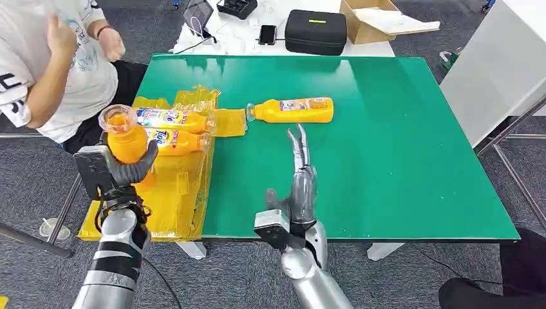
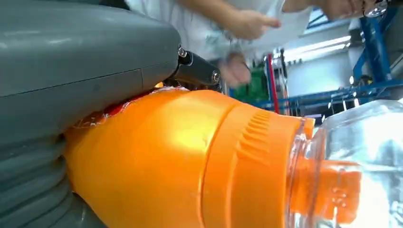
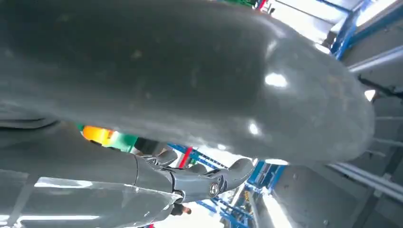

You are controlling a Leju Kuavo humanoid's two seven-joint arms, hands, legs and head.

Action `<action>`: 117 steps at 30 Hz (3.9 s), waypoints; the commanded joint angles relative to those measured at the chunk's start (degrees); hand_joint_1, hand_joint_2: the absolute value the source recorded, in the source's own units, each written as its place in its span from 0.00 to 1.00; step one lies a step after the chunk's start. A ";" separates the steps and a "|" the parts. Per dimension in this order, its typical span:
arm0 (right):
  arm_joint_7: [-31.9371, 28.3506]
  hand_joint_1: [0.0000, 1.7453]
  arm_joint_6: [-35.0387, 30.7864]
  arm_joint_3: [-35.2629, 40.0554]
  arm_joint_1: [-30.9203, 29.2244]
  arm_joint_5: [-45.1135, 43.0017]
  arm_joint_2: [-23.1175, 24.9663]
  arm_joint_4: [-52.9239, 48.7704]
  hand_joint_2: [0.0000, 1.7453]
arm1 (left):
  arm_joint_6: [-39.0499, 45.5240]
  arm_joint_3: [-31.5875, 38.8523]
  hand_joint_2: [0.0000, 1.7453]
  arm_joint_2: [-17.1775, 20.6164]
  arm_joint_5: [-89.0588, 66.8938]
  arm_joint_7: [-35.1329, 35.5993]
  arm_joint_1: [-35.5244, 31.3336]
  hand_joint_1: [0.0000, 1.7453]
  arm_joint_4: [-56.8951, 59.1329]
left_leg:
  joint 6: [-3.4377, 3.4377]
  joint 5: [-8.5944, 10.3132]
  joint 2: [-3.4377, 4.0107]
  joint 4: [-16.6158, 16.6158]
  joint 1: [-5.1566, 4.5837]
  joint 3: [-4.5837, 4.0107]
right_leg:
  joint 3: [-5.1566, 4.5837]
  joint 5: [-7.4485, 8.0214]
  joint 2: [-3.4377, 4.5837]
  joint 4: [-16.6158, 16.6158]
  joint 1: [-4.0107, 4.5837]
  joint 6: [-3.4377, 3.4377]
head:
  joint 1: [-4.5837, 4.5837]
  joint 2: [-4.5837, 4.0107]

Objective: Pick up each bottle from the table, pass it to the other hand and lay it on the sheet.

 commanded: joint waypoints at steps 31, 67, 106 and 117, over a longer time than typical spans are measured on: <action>-2.57 0.00 10.17 1.97 -5.09 -11.20 -2.87 4.72 0.00 | -20.13 -22.16 1.00 16.45 -42.86 0.61 -11.55 0.00 37.64 | -0.13 0.04 0.21 -0.08 0.04 0.42 | 0.34 0.09 0.20 -0.06 0.08 -0.26 | 0.00 0.00; -3.23 0.00 14.03 0.99 -7.64 -13.11 -2.49 10.79 0.00 | -47.24 -33.53 0.00 26.99 -1.20 -1.71 -4.41 0.00 16.01 | -0.18 0.09 0.05 -0.10 0.12 0.67 | 0.63 0.04 0.01 -0.03 0.14 -0.29 | 0.02 0.00; 32.39 0.00 37.78 4.24 -22.90 15.35 -17.78 34.87 1.00 | -10.96 5.80 1.00 3.40 0.99 -1.71 1.49 0.00 5.48 | -0.14 0.19 -0.04 -0.02 0.08 0.00 | 0.03 0.18 -0.04 -0.02 0.10 -0.13 | 0.00 0.00; 33.72 0.00 47.11 10.80 -31.88 16.93 -18.12 44.97 1.00 | -13.05 6.82 1.00 2.95 2.29 -1.71 -1.64 0.00 11.69 | -0.10 0.17 -0.05 -0.03 0.09 0.20 | 0.23 0.15 -0.09 -0.03 0.12 -0.18 | 0.00 0.00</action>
